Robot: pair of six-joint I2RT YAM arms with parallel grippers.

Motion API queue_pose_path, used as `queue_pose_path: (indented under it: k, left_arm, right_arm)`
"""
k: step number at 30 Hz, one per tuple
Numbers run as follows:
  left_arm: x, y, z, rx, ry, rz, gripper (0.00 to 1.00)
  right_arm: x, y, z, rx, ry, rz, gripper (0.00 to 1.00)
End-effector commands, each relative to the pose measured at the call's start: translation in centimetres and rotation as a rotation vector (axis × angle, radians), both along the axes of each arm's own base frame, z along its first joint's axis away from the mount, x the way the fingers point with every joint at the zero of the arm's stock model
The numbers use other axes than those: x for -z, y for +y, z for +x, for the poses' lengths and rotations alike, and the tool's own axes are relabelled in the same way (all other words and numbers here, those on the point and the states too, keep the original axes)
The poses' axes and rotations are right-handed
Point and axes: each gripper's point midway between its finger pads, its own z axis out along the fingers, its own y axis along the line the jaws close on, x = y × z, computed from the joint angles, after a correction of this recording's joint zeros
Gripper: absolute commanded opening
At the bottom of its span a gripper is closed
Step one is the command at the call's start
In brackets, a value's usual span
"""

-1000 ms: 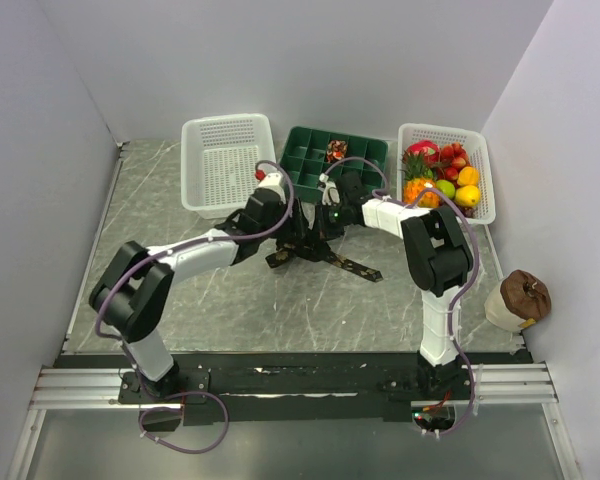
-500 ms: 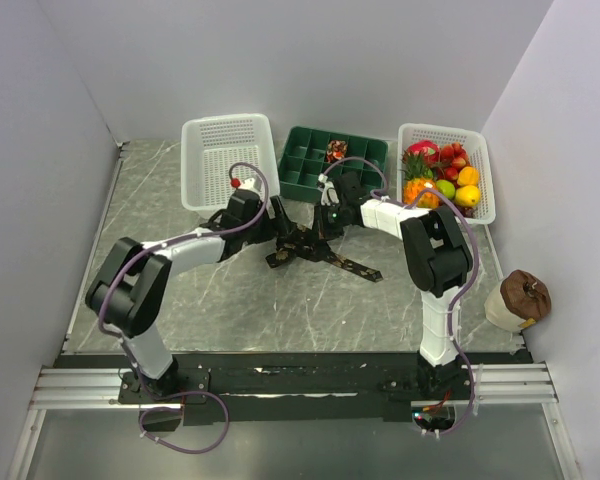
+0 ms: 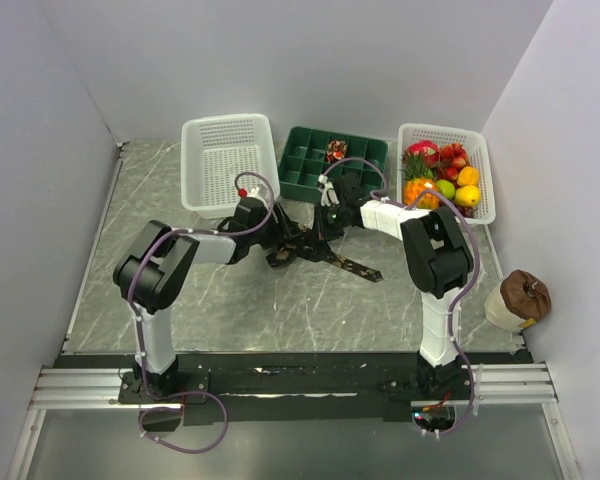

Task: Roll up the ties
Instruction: Roll the tie at the center of the board.

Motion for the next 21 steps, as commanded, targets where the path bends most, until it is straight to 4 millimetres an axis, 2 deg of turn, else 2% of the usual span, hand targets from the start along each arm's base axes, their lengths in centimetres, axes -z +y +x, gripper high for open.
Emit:
queue_pose_path:
  k: [1,2,6,7,8,10,11,15,16,17,19,21]
  left_arm:
    - [0.4,-1.7,-0.3,0.024,0.0,-0.145,0.59]
    - [0.6,-1.7,-0.7,0.025,0.004,-0.157,0.51]
    - [-1.3,-1.3,-0.8,0.02,-0.066,-0.19,0.29]
    - [-2.4,-1.1,-0.6,0.006,-0.094,-0.181,0.26]
    - [-2.6,-0.7,-0.5,-0.004,-0.099,-0.161,0.19]
    - [-3.2,0.3,-0.3,-0.026,-0.105,-0.087,0.11]
    - [-3.3,0.6,-0.2,-0.034,-0.103,-0.058,0.03]
    - [-3.5,2.6,0.0,-0.048,-0.103,0.111,0.01]
    - [-4.4,2.8,0.5,-0.053,-0.116,0.13,0.01]
    - [-3.5,3.5,0.1,-0.056,-0.081,0.183,0.01]
    - [-4.0,4.1,0.4,-0.052,-0.099,0.24,0.01]
    - [-3.6,5.0,0.1,-0.05,-0.089,0.312,0.01]
  right_arm:
    - [1.8,-1.2,-2.0,0.001,0.05,-0.083,0.07]
    - [1.8,-1.0,-2.1,-0.003,0.051,-0.082,0.07]
    - [1.1,0.5,-2.6,-0.034,0.04,-0.07,0.07]
    - [0.8,1.0,-2.4,-0.038,0.03,-0.068,0.07]
    - [0.7,1.5,-2.5,-0.048,0.028,-0.067,0.07]
    - [0.3,2.8,-2.9,-0.069,0.027,-0.055,0.07]
    - [-0.1,3.4,-2.6,-0.075,0.016,-0.045,0.07]
    - [-1.7,4.7,-2.5,-0.084,-0.013,-0.005,0.07]
    - [-1.9,4.5,-2.4,-0.074,-0.014,-0.005,0.07]
    - [-2.7,4.4,-2.2,-0.066,-0.034,-0.002,0.07]
    - [-3.1,4.0,-1.9,-0.047,-0.053,-0.008,0.08]
    - [-4.3,3.6,-1.6,-0.03,-0.083,0.003,0.08]
